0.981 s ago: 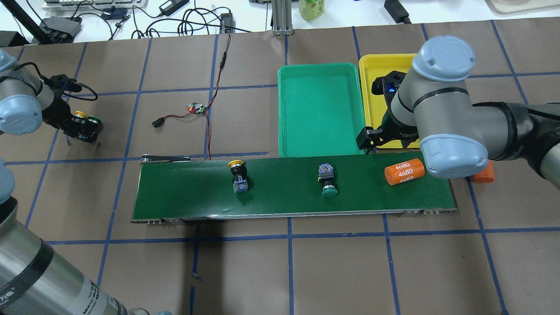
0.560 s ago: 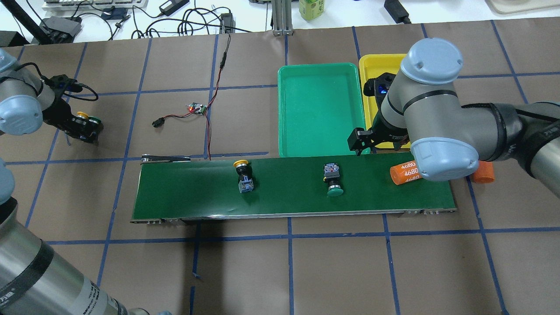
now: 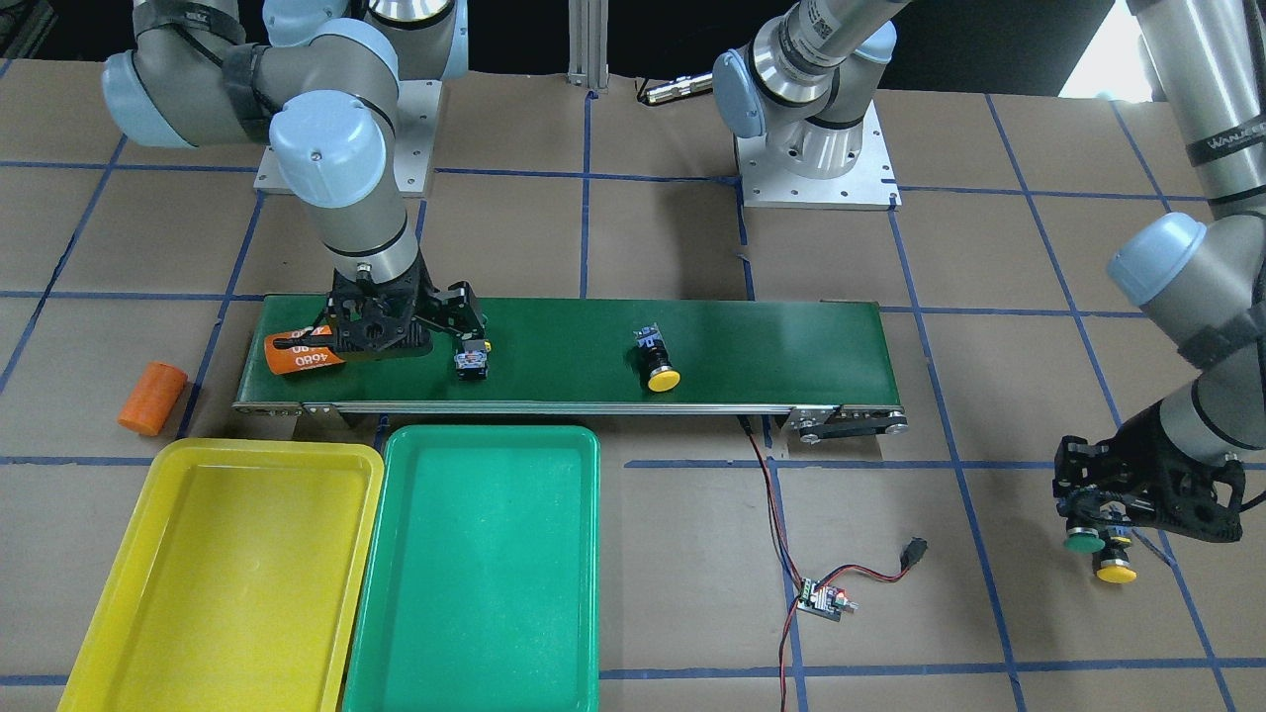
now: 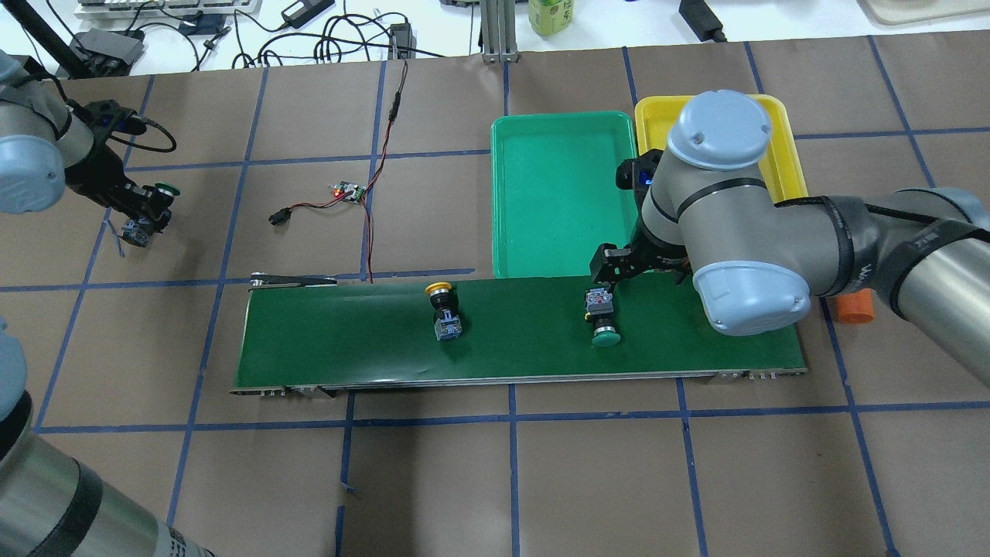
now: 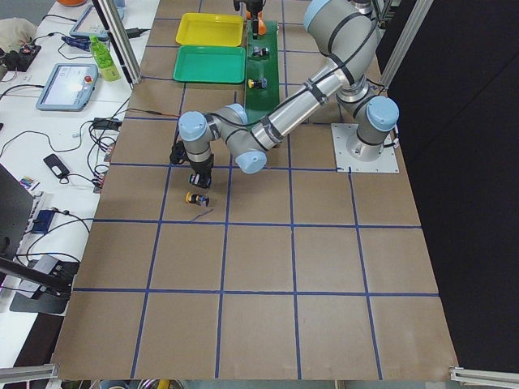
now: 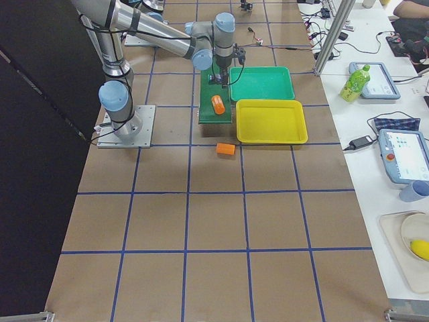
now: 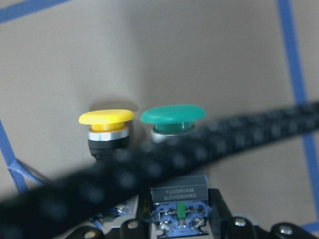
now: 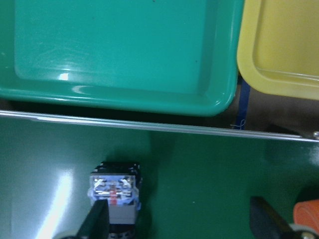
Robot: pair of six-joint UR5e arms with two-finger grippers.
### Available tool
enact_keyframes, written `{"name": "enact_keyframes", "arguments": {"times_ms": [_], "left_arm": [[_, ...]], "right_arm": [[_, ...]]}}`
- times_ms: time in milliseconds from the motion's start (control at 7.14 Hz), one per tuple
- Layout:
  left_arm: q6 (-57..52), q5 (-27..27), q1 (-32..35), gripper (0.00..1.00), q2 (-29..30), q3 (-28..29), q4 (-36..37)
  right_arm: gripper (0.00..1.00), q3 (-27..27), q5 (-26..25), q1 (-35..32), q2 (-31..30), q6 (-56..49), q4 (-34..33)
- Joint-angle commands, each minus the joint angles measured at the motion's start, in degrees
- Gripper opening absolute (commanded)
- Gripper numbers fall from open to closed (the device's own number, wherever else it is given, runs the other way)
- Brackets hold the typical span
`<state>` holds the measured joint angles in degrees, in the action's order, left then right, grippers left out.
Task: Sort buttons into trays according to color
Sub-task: 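Carry the green button to the belt while the right gripper grasps the black button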
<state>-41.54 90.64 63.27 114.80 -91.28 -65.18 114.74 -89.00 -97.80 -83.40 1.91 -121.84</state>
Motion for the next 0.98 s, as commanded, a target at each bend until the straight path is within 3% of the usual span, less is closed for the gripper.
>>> {"name": "enact_keyframes", "arguments": {"times_ms": [0,140,420,560,701,841], "left_arm": [[7.2,-0.6,4.0,0.0,-8.5,-3.6,-9.2],[15.9,-1.3,7.9,0.0,-12.5,-9.0,-9.0],[26.4,-1.9,16.1,0.0,-18.7,-15.1,-8.3],[30.7,-5.1,19.3,0.0,-20.9,-17.3,-8.5],[34.2,-4.7,21.5,0.0,-21.7,-20.0,-8.0],[37.8,-4.7,22.8,0.0,-21.6,-21.7,-7.8]], "right_arm": [[1.0,0.7,0.1,-1.9,0.9,0.8,0.1],[1.0,2.7,0.3,-1.9,1.0,1.1,-0.3],[0.95,2.8,-0.6,-1.7,5.0,0.1,-8.7],[0.48,1.2,-0.5,-1.6,5.0,0.1,-7.7],[0.28,0.7,-0.6,-1.4,4.9,0.1,-7.3],[0.21,0.7,-0.6,-1.4,4.8,0.1,-6.5]]}}
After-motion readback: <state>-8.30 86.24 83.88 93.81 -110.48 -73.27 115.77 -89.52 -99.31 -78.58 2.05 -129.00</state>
